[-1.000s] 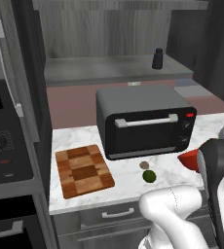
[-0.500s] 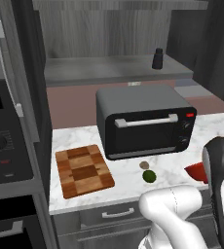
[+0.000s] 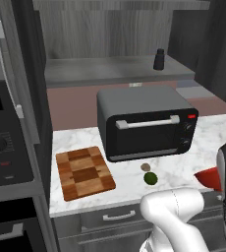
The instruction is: Open the cabinet. Place the bowl and condiment on the counter. Then place the lime and garlic on the cutting board.
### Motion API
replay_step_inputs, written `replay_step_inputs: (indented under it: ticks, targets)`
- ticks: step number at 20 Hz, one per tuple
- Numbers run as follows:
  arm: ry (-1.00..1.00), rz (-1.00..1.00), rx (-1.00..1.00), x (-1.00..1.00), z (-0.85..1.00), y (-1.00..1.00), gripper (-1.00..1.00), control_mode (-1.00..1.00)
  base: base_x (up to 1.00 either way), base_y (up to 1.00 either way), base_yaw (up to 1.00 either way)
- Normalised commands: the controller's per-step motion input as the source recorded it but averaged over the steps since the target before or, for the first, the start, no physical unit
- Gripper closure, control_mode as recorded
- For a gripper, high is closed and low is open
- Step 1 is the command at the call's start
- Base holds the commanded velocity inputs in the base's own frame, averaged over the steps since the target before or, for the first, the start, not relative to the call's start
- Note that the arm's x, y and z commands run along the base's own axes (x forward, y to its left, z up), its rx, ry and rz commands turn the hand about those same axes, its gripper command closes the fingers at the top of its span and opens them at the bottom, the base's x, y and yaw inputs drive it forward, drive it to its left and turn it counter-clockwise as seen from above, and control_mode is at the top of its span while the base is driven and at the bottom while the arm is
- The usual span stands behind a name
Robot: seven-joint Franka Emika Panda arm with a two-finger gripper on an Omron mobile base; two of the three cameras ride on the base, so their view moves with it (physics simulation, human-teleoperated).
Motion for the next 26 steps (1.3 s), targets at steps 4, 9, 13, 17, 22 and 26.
replay_step_inputs:
  ticks: [4,9,13,17,22,26]
  targets:
    - [-0.16,0.01,0.0,-0.27,-0.17,-0.23,1.0,-1.0,0.0,0.0,0.0]
    - [-0.17,0.04,0.0,-0.46,-0.21,-0.16,1.0,-1.0,0.0,0.0,0.0]
    - [-0.23,0.04,0.0,-0.49,-0.16,-0.22,1.0,-1.0,0.0,0.0,0.0]
    - [-0.26,0.01,0.0,-0.07,-0.07,-0.22,1.0,-1.0,0.0,0.0,0.0]
    - [-0.22,0.03,0.01,0.01,-0.03,-0.19,1.0,-1.0,0.0,0.0,0.0]
    - [-0.17,0.04,0.0,0.08,-0.15,-0.14,1.0,-1.0,0.0,0.0,0.0]
